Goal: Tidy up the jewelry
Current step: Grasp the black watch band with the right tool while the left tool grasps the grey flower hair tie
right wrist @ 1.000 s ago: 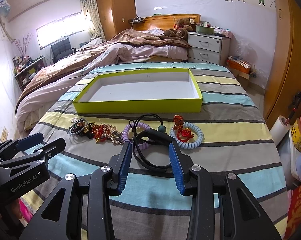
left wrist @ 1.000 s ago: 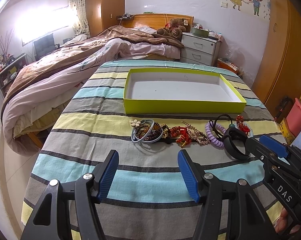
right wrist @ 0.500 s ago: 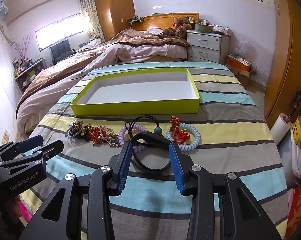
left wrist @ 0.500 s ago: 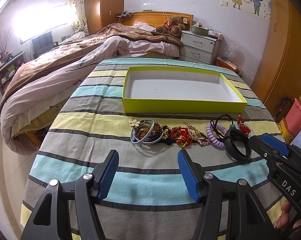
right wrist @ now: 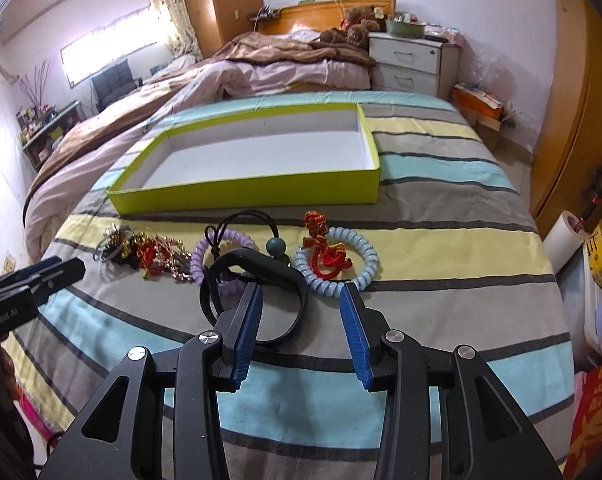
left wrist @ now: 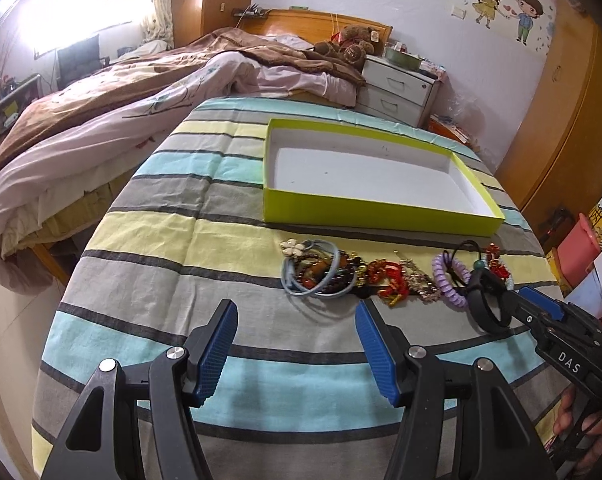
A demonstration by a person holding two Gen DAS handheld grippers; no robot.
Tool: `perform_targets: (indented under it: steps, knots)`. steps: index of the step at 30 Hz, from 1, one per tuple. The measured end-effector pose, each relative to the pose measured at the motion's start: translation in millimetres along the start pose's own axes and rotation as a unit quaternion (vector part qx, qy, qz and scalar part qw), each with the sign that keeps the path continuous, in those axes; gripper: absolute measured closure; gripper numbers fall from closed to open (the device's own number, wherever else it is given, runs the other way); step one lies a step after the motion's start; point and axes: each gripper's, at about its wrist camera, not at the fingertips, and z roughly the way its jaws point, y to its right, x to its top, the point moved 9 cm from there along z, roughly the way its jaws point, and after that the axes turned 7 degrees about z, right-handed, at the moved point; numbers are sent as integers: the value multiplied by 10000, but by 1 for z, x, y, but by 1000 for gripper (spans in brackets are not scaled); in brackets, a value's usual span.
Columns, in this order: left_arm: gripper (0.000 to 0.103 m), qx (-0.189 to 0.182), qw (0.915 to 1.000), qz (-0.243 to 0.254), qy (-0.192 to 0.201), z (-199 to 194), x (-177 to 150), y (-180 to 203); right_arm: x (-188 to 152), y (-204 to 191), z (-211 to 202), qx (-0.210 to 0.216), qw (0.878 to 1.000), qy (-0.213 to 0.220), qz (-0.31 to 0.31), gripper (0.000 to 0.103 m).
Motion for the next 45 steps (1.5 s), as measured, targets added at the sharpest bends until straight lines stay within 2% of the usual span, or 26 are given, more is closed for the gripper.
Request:
perform_targets:
  steps: [7,10,13,15,17,24,27,32,36,43,45]
  knots:
    - [42,-99,9998,0,-154,10,1,-8,-5,4,12,82,9995,-284,73,62]
    - [42,-308,9993,9,-207,13,0,-3,-7,5,13,83,9994,-315,68,63]
    - [42,-291,9993,57,-226,16,1,-1,-7,5,13,70,9994,-328,66,85]
    - [42,-334,9991,39,-264,20,2,-2,-7,5,13,100,9994,-338,55,86]
    - [42,-393,9988,-74,-275,22,4,-5,-6,4,13,104,9994,-314,41,94]
    - [42,-296,9994,-145,-47,19,25,-20,-2,7,6,139,9997,-197,71,98]
    - [43,-248,9995,-154,-98,26,32,-24,0,10,2,174,9997,-147,122,98]
    - [44,-248,9993,132,-230,39,36,-17,3,12,-3,203,9996,-80,182,98]
    - [51,-166,9987,306,-375,50,34,-14,6,16,-8,238,9993,-22,293,98]
    - [54,43,9979,450,-454,63,35,-16,15,17,-14,247,9990,96,353,98]
    - [60,81,9978,480,-444,64,35,-16,17,16,-14,241,9990,105,354,98]
